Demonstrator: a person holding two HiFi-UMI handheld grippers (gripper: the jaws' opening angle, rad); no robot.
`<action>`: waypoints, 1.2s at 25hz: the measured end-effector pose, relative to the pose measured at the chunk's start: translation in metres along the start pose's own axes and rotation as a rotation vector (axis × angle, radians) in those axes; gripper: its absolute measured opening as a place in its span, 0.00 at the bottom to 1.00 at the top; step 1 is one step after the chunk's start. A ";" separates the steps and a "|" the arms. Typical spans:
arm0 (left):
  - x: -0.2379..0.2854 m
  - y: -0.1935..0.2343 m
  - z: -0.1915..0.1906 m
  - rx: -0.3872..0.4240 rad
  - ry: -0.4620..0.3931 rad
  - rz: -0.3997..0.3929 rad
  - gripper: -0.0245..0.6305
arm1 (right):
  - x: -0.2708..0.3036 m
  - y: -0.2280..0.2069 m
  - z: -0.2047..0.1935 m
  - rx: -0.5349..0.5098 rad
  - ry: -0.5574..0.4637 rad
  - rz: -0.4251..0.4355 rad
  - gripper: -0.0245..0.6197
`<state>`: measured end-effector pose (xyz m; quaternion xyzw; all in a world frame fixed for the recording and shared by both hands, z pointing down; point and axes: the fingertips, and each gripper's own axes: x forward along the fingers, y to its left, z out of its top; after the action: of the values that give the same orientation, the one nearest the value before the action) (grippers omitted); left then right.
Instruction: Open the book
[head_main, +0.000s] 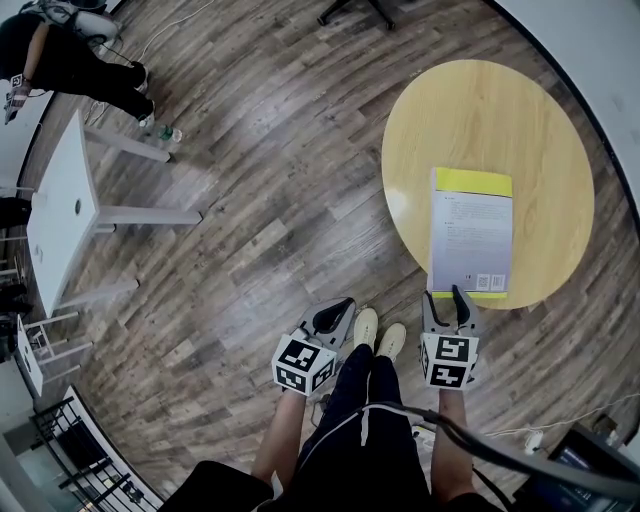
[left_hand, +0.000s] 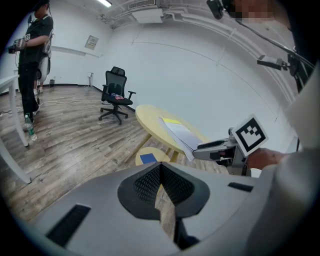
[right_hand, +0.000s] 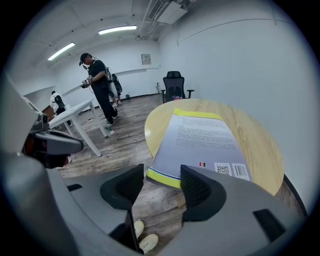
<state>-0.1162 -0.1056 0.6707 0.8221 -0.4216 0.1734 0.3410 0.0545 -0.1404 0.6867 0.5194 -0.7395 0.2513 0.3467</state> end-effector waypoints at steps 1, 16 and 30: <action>0.000 0.000 0.000 -0.001 0.000 0.001 0.04 | 0.000 0.000 -0.001 -0.010 0.004 -0.006 0.41; 0.000 0.000 0.000 -0.001 0.000 0.000 0.04 | 0.000 0.008 -0.001 0.006 0.001 0.017 0.22; 0.001 0.001 0.003 0.000 -0.003 0.001 0.04 | -0.003 0.011 0.003 0.009 -0.020 0.048 0.07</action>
<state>-0.1168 -0.1087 0.6690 0.8223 -0.4224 0.1725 0.3402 0.0437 -0.1372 0.6829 0.5057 -0.7540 0.2578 0.3307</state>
